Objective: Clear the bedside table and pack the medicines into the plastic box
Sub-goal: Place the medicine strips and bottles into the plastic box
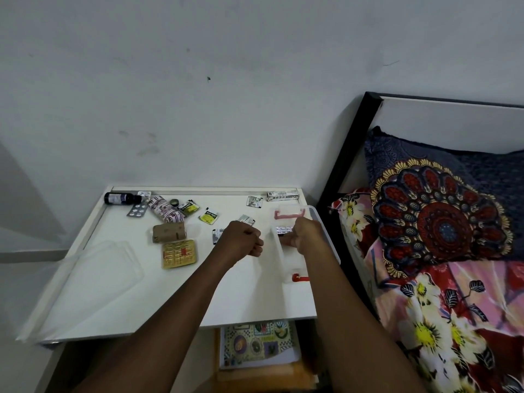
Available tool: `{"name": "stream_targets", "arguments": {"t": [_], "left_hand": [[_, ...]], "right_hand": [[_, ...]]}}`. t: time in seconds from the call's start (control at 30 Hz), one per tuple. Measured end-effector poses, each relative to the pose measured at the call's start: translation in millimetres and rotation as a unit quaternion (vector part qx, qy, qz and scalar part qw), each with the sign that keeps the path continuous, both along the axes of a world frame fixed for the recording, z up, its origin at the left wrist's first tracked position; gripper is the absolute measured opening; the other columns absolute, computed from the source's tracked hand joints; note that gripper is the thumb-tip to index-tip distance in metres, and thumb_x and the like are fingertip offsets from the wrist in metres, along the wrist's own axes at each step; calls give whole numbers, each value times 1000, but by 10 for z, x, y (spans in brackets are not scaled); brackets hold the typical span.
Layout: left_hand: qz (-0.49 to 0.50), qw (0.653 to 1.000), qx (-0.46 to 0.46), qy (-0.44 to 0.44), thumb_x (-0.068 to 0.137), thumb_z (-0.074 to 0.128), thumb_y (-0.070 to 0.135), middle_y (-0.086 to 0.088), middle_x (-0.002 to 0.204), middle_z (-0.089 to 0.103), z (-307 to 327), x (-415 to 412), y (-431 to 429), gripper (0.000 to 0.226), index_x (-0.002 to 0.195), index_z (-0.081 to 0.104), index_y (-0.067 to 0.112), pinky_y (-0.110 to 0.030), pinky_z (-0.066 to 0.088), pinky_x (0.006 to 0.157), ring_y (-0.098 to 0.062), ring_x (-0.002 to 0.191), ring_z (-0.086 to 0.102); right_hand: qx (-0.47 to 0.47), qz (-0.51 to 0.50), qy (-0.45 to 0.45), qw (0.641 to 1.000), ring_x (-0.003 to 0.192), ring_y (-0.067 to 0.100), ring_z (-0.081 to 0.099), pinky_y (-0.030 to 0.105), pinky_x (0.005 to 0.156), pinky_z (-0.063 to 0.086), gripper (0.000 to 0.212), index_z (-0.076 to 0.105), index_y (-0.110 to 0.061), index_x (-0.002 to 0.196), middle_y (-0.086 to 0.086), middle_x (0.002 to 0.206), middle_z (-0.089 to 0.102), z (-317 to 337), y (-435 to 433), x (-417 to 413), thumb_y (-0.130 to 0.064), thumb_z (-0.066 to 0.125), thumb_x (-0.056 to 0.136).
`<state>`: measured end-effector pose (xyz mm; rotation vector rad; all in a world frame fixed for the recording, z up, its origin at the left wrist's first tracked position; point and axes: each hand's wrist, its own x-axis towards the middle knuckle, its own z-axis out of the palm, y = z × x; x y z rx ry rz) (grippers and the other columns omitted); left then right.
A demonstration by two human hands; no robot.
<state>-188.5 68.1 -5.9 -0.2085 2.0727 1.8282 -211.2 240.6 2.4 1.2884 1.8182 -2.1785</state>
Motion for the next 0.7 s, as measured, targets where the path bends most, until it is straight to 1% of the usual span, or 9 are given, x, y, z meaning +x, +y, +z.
{"name": "stream_targets", "arguments": {"t": [0.13,0.17,0.23,0.3,0.4,0.47,0.57,0.63,0.7], "left_hand": [[13,1000,15,11,94,48,-11,-23,77,66,80,-72,-195,19,100,65,-14,-28,58,51,-27,54,61],[24,999,15,17,95,48,-11,-24,78,66,106,-101,-265,18,101,65,-14,-28,58,51,-27,56,61],[59,998,17,28,96,48,-11,-23,77,64,148,-165,-439,17,98,64,-10,-26,56,48,-26,57,60],[96,995,19,36,97,44,-13,-20,74,62,167,-219,-616,19,95,62,-7,-23,54,45,-25,57,59],[142,989,22,47,97,42,-14,-16,70,58,161,-263,-850,26,83,61,-4,-19,51,42,-24,57,55],[168,984,17,50,97,44,-13,-19,72,60,133,-278,-982,22,88,64,-7,-20,52,42,-26,56,55],[173,983,2,54,97,45,-12,-22,77,62,72,-276,-1125,20,100,64,-14,-23,50,44,-26,56,56],[166,985,-6,47,97,44,-12,-22,76,60,26,-275,-1197,20,100,63,-16,-22,48,43,-25,55,54],[160,986,-19,42,98,45,-10,-24,77,61,-7,-283,-1272,19,97,63,-14,-23,48,43,-24,54,55]], "right_hand": [[42,8,34,999,88,46,72,62,65,61,36,61,-9,127,19,116,67,59,0,17,-2,51,93],[101,12,48,994,85,45,73,60,61,61,32,64,-7,117,18,113,69,111,-9,25,-1,53,88],[252,29,91,963,69,43,73,57,55,61,15,65,-1,84,20,93,73,224,-81,11,-1,53,76],[328,54,160,929,67,42,73,56,61,61,14,63,-5,65,17,74,69,298,-257,-26,-2,49,69],[383,129,242,882,86,37,73,42,82,59,25,73,-3,89,16,87,74,187,-679,-41,4,50,81],[448,244,234,828,106,34,69,28,94,48,32,73,1,107,20,110,74,-34,-944,-57,7,53,83],[531,452,150,701,146,32,36,32,120,23,51,46,2,144,21,154,42,-417,-1179,-83,-5,53,94],[612,469,99,628,149,30,29,38,120,25,52,38,-4,149,17,158,33,-581,-1190,-134,-13,45,98],[662,448,74,596,137,29,40,38,108,38,43,45,-7,139,14,146,43,-611,-1178,-137,-11,39,97]]}}
